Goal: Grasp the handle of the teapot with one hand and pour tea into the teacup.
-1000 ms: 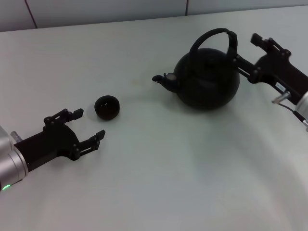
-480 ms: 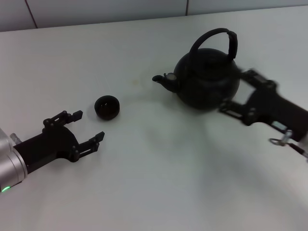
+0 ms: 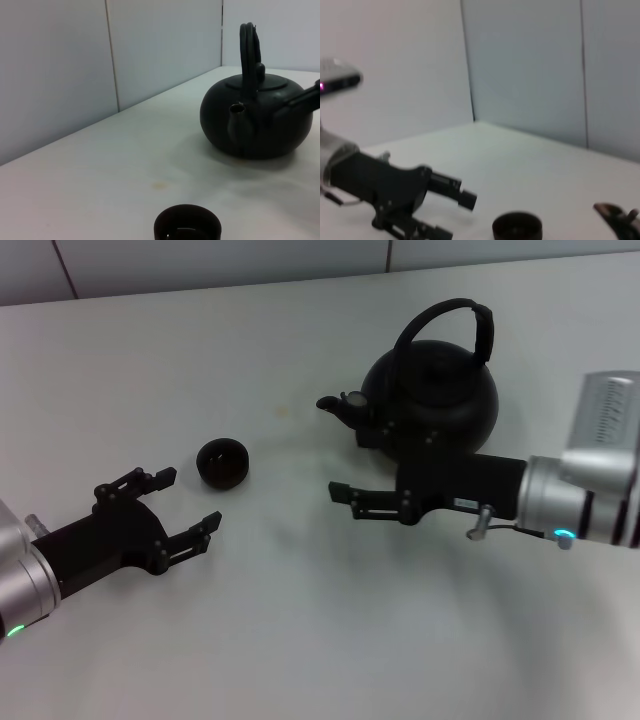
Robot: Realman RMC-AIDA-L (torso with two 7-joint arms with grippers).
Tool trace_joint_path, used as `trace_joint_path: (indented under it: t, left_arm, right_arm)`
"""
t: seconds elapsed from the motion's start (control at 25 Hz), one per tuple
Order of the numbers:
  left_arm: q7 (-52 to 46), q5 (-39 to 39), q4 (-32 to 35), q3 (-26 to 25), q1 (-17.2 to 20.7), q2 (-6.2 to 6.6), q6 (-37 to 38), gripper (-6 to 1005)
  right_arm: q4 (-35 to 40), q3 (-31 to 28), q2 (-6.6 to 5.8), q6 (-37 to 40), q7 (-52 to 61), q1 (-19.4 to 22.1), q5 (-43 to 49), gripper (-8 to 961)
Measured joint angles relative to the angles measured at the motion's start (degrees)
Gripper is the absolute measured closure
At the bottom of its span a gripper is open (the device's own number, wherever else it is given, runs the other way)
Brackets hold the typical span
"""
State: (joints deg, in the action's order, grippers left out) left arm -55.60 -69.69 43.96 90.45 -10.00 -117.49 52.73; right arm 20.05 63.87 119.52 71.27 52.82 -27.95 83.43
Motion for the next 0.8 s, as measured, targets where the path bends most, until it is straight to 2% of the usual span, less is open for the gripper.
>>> trace_joint_path:
  t: [0.28, 0.8]
  left_arm:
    - [-0.4, 0.0, 0.0, 0.2, 0.0, -0.02, 0.0, 208]
    - [-0.8, 0.0, 0.6, 0.2, 0.2, 0.00, 0.0, 208]
  right_arm:
    - [0.6, 2.6, -0.07, -3.4, 2.1, -2.2, 0.0, 127]
    - [1.2, 3.3, -0.08, -4.2, 3.2, -2.8, 0.1, 127]
